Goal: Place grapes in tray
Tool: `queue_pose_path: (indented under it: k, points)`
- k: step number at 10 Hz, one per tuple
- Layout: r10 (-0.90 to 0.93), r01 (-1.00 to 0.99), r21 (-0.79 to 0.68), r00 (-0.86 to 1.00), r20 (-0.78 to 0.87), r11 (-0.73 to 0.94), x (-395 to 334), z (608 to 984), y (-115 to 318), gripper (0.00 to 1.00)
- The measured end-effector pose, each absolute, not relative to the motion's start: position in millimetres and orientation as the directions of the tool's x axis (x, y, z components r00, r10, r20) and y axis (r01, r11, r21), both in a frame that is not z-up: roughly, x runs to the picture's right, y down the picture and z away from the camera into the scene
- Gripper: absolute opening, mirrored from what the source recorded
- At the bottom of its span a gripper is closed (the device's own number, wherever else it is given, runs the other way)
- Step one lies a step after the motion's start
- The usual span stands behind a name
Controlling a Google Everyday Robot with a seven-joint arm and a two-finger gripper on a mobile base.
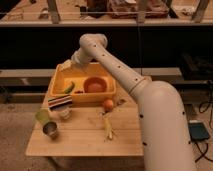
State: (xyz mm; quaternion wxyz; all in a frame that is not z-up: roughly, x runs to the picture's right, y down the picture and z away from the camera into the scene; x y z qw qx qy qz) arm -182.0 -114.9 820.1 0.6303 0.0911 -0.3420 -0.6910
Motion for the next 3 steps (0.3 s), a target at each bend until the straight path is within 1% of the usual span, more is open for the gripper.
queue_pose_path:
  k: [3]
  points:
    - [-0.934, 0.81, 0.586, -0.186, 0.306, 0.031, -179.7, 820.4, -115.5, 0.8]
